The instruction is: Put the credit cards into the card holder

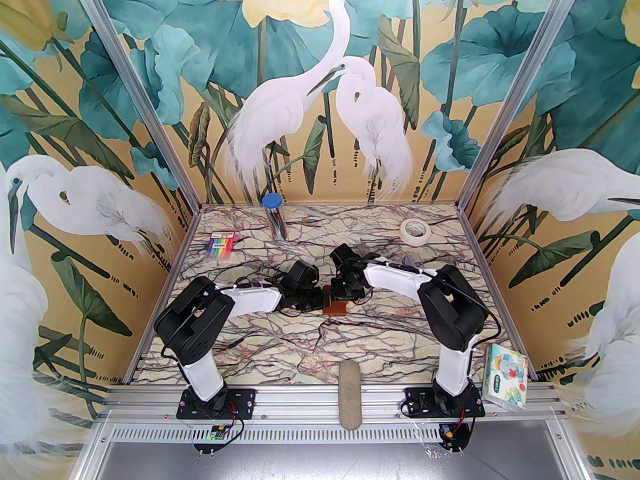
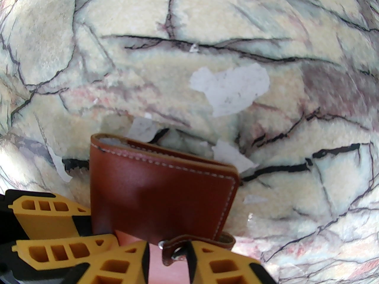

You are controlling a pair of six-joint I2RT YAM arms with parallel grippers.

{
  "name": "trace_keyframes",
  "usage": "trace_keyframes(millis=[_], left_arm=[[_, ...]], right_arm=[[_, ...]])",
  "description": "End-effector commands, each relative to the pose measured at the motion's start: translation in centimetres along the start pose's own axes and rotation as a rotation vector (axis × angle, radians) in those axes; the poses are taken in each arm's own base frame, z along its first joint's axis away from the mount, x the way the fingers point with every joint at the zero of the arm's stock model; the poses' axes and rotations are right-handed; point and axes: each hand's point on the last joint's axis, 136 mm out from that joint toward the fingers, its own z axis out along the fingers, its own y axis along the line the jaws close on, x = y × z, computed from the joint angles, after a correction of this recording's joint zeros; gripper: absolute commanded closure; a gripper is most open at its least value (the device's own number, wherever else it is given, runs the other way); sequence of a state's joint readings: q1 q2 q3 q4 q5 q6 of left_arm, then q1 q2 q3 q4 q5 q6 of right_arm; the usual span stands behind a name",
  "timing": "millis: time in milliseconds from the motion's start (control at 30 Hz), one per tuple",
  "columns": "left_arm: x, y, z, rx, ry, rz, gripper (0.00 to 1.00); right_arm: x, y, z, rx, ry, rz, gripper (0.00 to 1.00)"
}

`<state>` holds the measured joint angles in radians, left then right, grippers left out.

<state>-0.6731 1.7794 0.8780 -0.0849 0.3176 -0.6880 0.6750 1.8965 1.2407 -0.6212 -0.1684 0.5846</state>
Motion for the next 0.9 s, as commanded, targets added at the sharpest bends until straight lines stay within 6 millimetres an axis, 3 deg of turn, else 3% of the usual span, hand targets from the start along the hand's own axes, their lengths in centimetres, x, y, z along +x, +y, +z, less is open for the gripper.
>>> trace_keyframes(millis=[0, 867], left_arm=[[2.6, 3.2, 2.4, -0.088, 0.077, -0.015, 0.72], [2.7, 3.2, 2.5, -0.09, 0.085, -0.017, 0.72]], right_arm=[[0.3, 0.0, 1.7, -0.034, 0.009, 0.03, 0.68], [0.6, -0.9, 1.9, -0.129, 0.001, 0.115, 0.72]])
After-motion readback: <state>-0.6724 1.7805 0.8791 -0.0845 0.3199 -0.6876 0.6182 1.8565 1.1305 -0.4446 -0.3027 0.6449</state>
